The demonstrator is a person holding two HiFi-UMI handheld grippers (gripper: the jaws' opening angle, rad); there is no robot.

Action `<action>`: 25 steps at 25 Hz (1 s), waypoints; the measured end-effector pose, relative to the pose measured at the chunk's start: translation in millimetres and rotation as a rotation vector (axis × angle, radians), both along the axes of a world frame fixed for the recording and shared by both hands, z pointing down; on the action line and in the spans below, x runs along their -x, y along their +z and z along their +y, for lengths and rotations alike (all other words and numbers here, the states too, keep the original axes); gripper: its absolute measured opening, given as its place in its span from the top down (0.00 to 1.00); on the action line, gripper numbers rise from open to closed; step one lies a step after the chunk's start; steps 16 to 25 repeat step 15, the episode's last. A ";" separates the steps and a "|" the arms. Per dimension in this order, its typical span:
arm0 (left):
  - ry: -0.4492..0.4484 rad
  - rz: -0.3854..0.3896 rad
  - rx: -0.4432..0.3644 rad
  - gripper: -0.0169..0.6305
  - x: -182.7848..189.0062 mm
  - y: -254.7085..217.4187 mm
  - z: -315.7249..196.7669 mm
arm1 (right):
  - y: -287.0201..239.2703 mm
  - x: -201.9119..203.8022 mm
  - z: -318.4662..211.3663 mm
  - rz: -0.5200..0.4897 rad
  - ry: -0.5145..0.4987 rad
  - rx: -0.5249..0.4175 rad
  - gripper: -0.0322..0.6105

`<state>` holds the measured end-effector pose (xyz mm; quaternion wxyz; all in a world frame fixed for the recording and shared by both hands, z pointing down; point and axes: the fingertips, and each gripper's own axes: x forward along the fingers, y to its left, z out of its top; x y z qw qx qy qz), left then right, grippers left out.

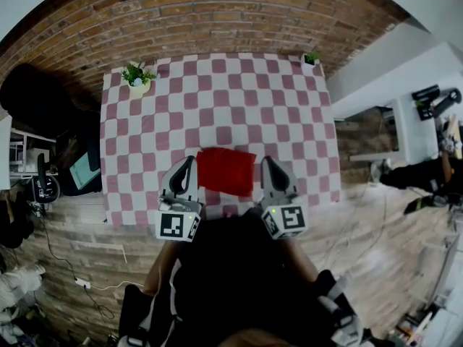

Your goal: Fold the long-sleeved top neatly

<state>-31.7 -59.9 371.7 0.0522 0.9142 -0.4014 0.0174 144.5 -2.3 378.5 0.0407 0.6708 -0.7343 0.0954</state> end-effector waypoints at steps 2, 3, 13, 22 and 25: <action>-0.009 0.014 0.002 0.96 0.3 -2.2 -0.9 | 0.4 0.5 -0.2 -0.001 -0.002 0.002 0.94; -0.008 0.011 0.001 0.96 0.3 -1.8 -0.8 | 0.6 0.5 0.0 -0.002 -0.002 0.002 0.94; -0.001 -0.001 0.004 0.96 -0.4 1.4 0.5 | 0.4 -1.3 1.1 -0.002 0.005 0.003 0.94; 0.000 -0.005 0.005 0.96 0.1 2.9 1.4 | 0.7 -1.4 2.0 -0.003 0.006 0.002 0.94; 0.000 -0.005 0.005 0.96 0.1 2.9 1.4 | 0.7 -1.4 2.0 -0.003 0.006 0.002 0.94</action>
